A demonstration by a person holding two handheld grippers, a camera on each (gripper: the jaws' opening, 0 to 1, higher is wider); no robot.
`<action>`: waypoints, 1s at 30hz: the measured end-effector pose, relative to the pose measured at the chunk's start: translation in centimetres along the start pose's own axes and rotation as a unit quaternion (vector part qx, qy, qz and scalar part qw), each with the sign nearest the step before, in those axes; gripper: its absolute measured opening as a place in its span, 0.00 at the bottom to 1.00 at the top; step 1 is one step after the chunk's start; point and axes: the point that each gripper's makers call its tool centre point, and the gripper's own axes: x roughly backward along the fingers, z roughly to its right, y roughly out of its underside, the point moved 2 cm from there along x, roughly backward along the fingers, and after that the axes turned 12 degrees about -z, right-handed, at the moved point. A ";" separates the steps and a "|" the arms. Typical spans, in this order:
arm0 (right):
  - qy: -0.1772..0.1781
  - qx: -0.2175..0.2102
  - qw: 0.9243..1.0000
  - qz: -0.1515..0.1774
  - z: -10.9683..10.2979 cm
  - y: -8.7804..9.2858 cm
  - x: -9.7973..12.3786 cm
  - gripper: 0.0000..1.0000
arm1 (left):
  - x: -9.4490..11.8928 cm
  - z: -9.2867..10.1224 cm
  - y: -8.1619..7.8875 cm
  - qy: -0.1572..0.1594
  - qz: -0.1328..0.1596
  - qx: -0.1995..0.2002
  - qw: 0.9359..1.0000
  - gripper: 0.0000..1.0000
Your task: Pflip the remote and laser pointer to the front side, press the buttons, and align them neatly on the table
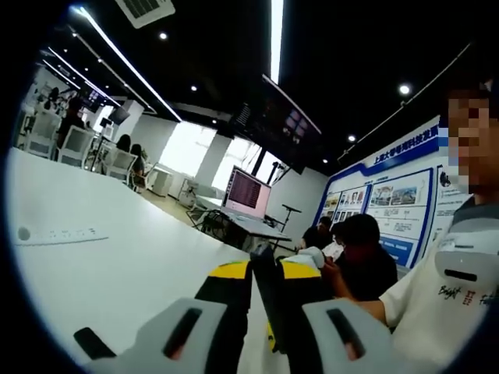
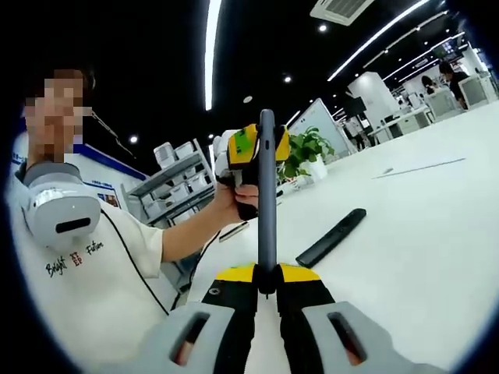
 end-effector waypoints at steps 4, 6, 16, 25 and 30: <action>-0.015 -0.010 1.000 0.012 -0.2 -0.1 -0.1 0.12 | 0.1 0.0 -0.2 0.008 0.007 0.013 1.000 0.15; -0.022 -0.018 0.999 0.021 -0.3 -0.2 -0.1 0.12 | 0.2 0.1 -0.3 0.011 0.011 0.016 1.000 0.15; -0.041 -0.029 0.998 0.034 -0.4 -0.2 -0.8 0.12 | 0.2 0.0 -0.3 0.022 0.013 0.041 0.999 0.16; -0.054 -0.029 0.997 0.051 -0.8 -0.4 -0.8 0.12 | 0.5 0.3 -0.4 0.037 0.023 0.070 0.997 0.13; -0.070 -0.032 0.994 0.072 -1.4 -0.8 -0.9 0.12 | 0.3 0.7 -0.9 0.055 0.036 0.082 0.994 0.12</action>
